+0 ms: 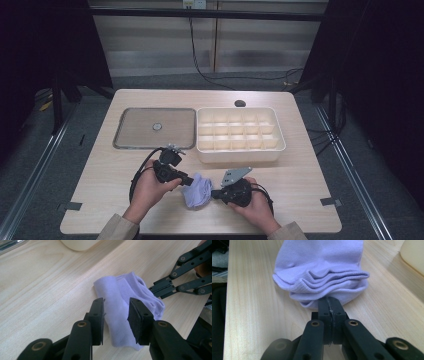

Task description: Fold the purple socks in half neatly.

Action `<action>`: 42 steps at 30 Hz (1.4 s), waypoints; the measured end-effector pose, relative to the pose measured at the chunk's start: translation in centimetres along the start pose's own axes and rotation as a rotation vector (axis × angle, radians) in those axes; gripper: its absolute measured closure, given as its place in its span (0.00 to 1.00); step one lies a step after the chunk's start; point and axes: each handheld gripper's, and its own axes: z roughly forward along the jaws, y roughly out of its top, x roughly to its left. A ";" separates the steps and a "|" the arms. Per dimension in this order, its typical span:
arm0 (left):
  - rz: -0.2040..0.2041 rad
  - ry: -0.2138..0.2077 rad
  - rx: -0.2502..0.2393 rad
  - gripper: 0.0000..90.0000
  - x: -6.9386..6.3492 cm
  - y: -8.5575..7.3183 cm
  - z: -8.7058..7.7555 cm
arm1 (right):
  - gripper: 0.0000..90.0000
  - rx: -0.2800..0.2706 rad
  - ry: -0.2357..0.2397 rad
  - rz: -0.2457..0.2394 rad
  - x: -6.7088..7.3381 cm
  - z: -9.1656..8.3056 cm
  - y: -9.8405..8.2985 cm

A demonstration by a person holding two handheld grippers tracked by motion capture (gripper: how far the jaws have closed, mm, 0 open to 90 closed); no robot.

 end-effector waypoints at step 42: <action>-0.081 -0.070 0.034 0.87 0.8 -1.0 1.1 | 0.99 -0.004 0.001 0.001 0.0 0.0 0.0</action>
